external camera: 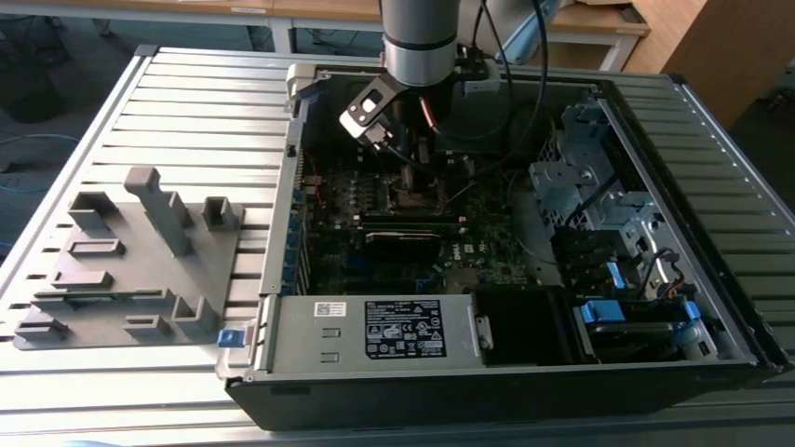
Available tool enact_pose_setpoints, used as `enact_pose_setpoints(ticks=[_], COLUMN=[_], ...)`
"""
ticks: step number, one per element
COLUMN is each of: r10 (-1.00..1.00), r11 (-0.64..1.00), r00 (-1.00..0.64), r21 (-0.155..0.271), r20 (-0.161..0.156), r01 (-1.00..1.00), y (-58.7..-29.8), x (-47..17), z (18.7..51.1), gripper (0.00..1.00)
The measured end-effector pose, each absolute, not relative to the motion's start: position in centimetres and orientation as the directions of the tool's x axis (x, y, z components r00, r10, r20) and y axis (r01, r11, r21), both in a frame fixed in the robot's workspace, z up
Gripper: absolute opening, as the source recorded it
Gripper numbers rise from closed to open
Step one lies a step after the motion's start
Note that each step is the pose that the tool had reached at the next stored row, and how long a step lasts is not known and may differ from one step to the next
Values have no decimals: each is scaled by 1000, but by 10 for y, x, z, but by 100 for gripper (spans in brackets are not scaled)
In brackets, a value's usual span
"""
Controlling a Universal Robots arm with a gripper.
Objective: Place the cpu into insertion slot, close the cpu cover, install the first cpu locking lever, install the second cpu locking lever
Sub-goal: 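Place the cpu into insertion slot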
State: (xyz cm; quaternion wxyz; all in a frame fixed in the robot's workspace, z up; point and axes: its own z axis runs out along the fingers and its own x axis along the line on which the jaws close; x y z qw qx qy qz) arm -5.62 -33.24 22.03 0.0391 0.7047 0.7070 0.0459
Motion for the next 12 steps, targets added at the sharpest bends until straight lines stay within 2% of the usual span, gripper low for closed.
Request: enact_pose_setpoints(ticks=[12], r10=[1000], r11=[3], r00=[-4], r21=[120], r20=[9], r01=[993], y=[-332], x=[-56], z=[216], gripper=[54])
